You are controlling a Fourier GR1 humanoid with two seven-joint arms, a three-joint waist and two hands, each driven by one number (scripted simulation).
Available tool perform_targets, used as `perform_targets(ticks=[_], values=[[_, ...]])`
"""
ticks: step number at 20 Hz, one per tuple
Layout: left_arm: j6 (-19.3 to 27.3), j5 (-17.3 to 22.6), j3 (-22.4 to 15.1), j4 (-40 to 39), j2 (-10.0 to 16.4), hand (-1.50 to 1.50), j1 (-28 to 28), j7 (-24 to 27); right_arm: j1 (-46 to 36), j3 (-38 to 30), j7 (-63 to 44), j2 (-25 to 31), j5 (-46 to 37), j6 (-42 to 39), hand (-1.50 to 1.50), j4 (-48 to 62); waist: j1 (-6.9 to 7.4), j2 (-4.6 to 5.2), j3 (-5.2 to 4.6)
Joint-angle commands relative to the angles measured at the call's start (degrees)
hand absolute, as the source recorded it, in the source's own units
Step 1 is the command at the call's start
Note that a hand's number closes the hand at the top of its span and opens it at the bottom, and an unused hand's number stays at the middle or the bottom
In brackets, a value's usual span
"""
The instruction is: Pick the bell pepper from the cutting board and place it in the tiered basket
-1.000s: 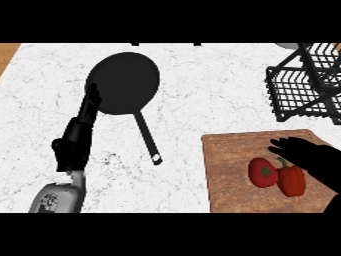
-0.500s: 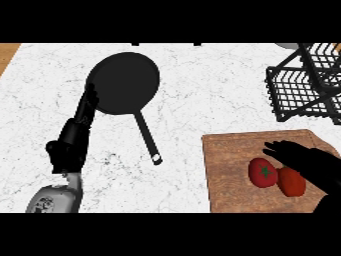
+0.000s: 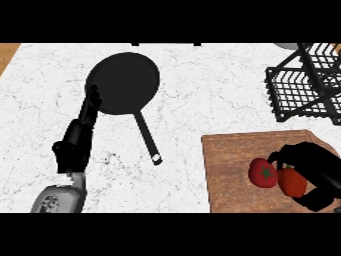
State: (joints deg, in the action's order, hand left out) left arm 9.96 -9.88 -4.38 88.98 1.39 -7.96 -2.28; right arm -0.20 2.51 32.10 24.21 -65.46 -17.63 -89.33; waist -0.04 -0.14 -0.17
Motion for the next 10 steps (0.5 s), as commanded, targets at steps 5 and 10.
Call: perform_targets(ticks=[5, 10], values=[[-0.71, 0.85, 1.99, -0.7, 0.98, 0.0, -2.38, -1.83, -0.35, -1.06, -14.21, -5.58, -7.43, 2.4, 1.5, 0.99, -0.21, 0.1, 0.13], [-0.3, -0.31, -0.57, -0.5, -0.6, 0.0, 0.49, -0.19, -1.25, -1.19, -38.93, -12.37, -17.87, -6.36, 1.5, -1.17, -0.16, -0.03, -0.07]])
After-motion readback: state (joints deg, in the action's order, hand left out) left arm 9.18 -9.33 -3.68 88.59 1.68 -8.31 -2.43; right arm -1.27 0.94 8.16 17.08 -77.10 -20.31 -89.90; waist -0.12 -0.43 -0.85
